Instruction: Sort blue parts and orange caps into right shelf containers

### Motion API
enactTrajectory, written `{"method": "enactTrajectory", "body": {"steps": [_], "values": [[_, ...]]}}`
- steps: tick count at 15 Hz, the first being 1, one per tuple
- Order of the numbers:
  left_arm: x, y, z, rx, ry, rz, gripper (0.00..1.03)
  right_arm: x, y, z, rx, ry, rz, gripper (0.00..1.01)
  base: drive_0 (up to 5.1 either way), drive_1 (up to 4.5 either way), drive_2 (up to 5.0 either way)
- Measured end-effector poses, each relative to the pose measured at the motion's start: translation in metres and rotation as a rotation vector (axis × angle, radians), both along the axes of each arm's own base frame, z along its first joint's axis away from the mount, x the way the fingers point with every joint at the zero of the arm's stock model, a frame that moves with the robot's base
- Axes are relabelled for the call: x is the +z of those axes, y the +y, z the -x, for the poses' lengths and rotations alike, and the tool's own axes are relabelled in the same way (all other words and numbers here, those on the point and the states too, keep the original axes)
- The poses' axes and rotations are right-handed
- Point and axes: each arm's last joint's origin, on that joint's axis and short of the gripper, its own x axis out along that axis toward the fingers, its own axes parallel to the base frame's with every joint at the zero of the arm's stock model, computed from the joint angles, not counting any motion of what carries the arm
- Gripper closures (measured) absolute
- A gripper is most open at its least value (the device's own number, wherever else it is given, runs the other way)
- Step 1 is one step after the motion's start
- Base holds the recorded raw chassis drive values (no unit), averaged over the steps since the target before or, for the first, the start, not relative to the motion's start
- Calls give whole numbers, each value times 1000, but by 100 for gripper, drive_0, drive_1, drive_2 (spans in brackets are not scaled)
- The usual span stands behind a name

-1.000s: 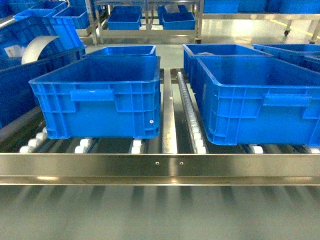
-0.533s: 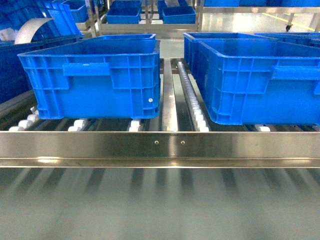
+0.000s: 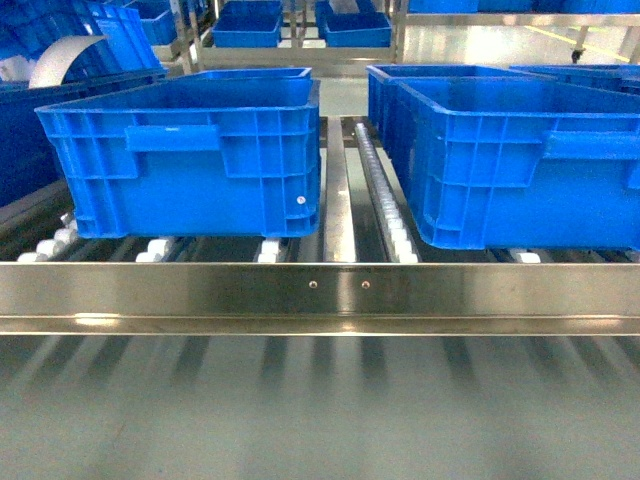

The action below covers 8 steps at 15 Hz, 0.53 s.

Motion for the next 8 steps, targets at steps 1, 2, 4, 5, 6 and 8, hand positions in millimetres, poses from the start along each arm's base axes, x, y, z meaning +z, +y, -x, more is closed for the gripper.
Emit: {"method": "enactTrajectory", "body": {"steps": [1,2,4,5,6,8], "values": [[0,0,0,0,1,0,60,0,0,0,0,1,0,60,-1,425,-426],[0,0,0,0,-2,0,60,0,0,0,0,-2,0,60,-1,425,-426],[0,0,0,0,-1,0,60,0,0,0,0,0,0,60,-1,424,-427],[0,0,0,0,0,0,60,0,0,0,0,0,0,60,18,444,-408],[0,0,0,0,-1,0,60,0,0,0,0,0,0,60,17,443,-409],[0,0,0,0,0,0,60,0,0,0,0,1,0,60,-4,422,-430]]}}
